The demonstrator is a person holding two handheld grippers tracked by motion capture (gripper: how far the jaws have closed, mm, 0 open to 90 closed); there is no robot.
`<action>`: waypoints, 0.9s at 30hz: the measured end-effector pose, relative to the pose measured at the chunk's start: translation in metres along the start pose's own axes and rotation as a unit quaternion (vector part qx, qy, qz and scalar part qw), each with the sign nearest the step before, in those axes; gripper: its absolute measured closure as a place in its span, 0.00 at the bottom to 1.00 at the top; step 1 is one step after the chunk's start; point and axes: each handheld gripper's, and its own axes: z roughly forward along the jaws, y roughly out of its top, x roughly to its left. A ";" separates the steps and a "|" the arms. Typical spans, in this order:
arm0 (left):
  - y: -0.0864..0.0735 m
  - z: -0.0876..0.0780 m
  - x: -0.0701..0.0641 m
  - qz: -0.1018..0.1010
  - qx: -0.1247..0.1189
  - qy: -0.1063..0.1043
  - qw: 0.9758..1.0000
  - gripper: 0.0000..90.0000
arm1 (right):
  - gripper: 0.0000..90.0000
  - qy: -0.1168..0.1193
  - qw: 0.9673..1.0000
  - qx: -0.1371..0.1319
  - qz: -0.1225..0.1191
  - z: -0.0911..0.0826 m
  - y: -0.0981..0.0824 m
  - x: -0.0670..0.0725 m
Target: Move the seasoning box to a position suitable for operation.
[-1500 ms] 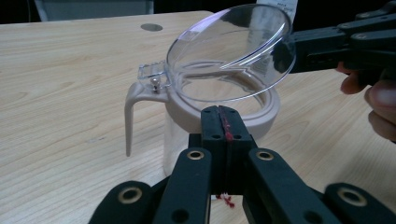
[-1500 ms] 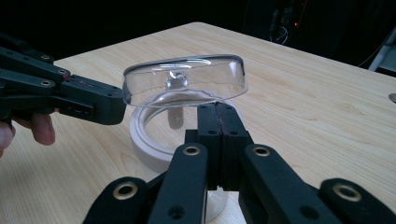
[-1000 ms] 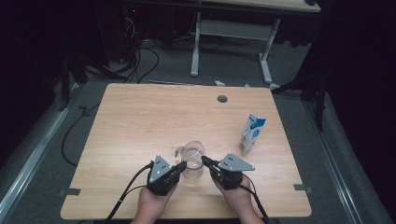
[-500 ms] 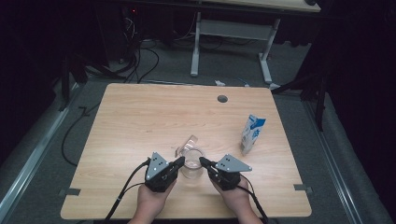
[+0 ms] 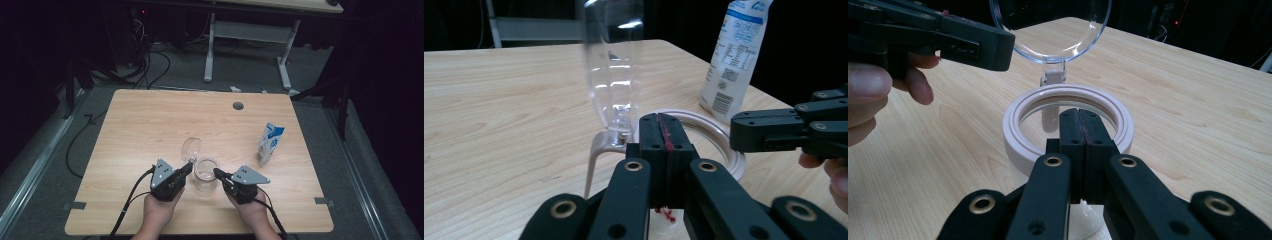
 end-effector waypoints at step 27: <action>-0.022 -0.032 0.037 0.051 0.056 0.037 0.996 0.90 | 0.88 -0.057 0.998 -0.003 0.041 -0.019 -0.015 -0.037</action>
